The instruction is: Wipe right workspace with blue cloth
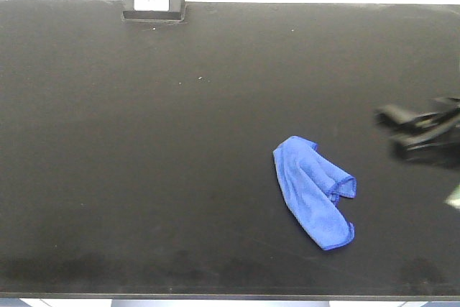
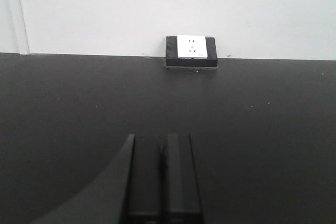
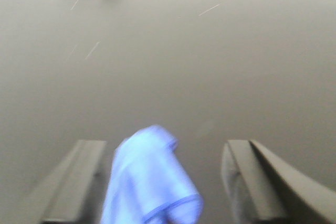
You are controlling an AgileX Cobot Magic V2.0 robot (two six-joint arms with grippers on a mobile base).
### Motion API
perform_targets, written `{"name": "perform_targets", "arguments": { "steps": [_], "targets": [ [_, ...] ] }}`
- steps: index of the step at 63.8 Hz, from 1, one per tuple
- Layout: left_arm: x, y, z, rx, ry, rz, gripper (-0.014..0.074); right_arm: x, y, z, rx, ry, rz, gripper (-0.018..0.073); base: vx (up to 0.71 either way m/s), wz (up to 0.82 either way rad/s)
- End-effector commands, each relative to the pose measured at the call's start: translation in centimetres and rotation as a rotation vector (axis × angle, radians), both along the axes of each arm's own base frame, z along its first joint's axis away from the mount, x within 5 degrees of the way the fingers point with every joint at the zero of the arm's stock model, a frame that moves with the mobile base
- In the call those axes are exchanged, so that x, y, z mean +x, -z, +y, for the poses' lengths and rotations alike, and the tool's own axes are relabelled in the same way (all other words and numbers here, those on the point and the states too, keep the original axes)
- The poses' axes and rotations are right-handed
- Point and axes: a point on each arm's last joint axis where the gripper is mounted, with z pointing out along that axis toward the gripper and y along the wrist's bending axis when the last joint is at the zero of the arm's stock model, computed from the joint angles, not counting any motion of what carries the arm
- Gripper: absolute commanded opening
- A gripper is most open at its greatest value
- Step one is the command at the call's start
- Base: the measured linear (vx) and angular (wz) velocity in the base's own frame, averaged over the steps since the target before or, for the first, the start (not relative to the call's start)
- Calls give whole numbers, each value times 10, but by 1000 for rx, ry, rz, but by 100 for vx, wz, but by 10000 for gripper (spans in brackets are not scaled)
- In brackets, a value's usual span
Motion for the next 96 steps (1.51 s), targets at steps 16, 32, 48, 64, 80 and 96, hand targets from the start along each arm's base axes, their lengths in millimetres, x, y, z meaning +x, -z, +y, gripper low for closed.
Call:
{"name": "perform_targets", "arguments": {
  "steps": [16,32,48,64,80,96],
  "targets": [
    [0,2,-1,-10,16,-68,-6,-43,1,-47,-197,231,-326,80,0,0],
    [0,2,-1,-10,16,-68,-6,-70,86,-44,-180,233,-433,-9,0,0],
    [0,2,-1,-9,16,-67,-6,-82,140,-43,-122,242,-377,-8,0,0],
    [0,2,-1,-9,16,-67,-6,-81,147,-43,-122,241,-289,-8,0,0],
    [0,2,-1,-9,16,-67,-6,-81,147,-43,-122,241,-288,-8,0,0],
    [0,2,-1,-9,16,-67,-6,-81,147,-43,-122,241,-288,-8,0,0]
  ]
}}
